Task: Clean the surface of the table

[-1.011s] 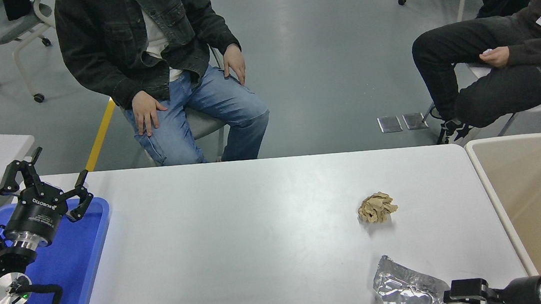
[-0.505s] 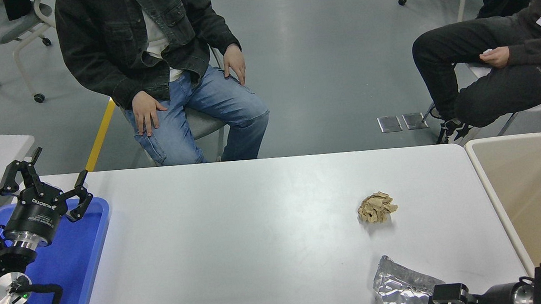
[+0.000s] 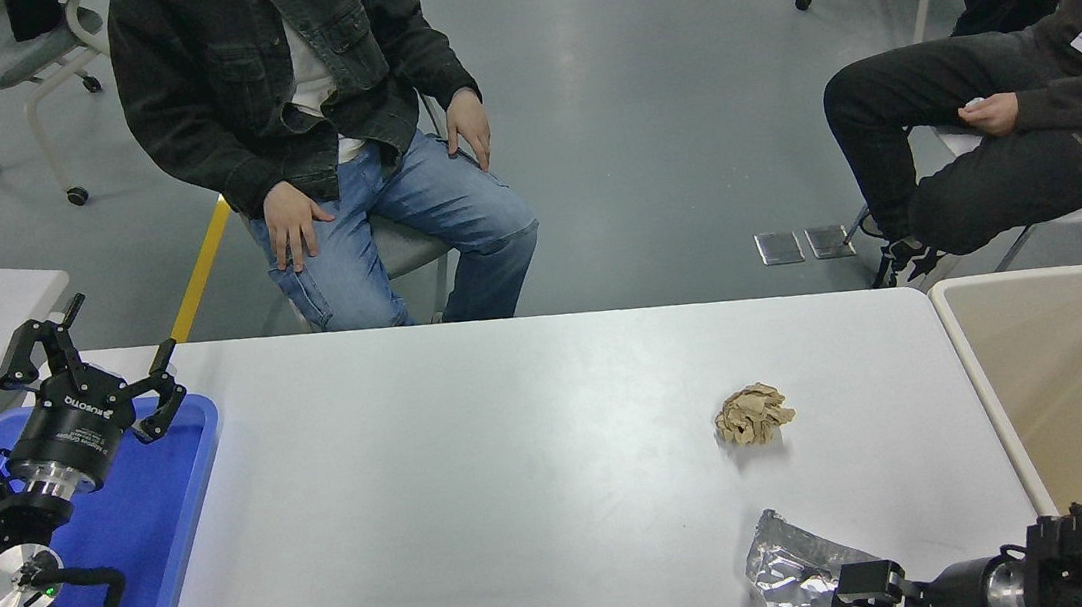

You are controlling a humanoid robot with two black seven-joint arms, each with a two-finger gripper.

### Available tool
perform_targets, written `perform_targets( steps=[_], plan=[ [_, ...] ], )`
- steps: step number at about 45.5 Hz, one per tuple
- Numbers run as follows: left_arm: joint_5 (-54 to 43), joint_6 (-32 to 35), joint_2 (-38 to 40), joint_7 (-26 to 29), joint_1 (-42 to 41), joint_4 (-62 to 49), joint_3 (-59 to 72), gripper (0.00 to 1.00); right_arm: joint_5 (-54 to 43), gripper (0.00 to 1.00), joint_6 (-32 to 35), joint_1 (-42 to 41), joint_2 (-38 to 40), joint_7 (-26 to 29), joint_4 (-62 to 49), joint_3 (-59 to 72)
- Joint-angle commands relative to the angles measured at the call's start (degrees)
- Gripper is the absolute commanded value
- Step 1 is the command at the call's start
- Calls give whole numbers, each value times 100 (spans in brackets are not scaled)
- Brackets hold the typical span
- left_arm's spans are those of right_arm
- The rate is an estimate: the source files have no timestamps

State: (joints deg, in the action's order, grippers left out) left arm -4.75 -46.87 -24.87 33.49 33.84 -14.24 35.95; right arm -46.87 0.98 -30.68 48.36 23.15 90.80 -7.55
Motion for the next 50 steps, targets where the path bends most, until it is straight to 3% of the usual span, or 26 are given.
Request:
perform_targets(
  steps=[1,10,16,22,25,31,37,50],
  plan=[
    [0,-6,0,0,0,0,0,100,2,100,-45,-8,-108,225,-132,8],
    [0,-6,0,0,0,0,0,100,-6,99,-19,10,-195,225,-132,26],
    [0,-6,0,0,0,0,0,100,-77,93,-10,27,-222,225,-141,26],
    [0,3,0,0,0,0,0,100,-103,66,33,19,-257,207,-141,34],
    [0,-6,0,0,0,0,0,100,-103,57,51,19,-248,198,-132,34],
    [0,-6,0,0,0,0,0,100,-112,26,104,-17,-231,137,-132,219],
    [0,-6,0,0,0,0,0,100,-121,0,95,-25,-239,5,-132,219],
    [0,3,0,0,0,0,0,100,-112,0,104,-105,-20,-311,-62,210]
  ],
)
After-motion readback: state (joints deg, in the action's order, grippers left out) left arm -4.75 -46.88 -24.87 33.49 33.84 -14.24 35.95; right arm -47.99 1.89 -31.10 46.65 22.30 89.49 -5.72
